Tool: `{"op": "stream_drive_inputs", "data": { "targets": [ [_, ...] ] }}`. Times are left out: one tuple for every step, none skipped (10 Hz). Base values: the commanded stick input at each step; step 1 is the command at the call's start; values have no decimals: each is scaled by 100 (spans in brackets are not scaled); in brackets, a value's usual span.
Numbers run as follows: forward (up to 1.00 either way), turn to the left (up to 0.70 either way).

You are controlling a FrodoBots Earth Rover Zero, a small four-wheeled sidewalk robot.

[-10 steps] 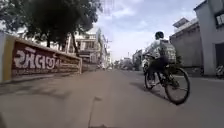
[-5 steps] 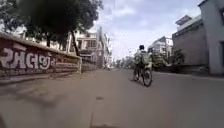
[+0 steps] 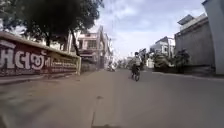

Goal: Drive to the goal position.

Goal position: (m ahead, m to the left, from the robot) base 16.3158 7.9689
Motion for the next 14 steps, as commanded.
{"op": "stream_drive_inputs", "data": {
  "targets": [
    [100,6],
    [100,-19],
    [100,-34],
    [100,-34],
    [100,2],
    [100,6],
    [100,6],
    [100,6],
    [100,6],
    [100,6],
    [100,6],
    [100,6],
    [100,6],
    [100,6]
  ]
}}
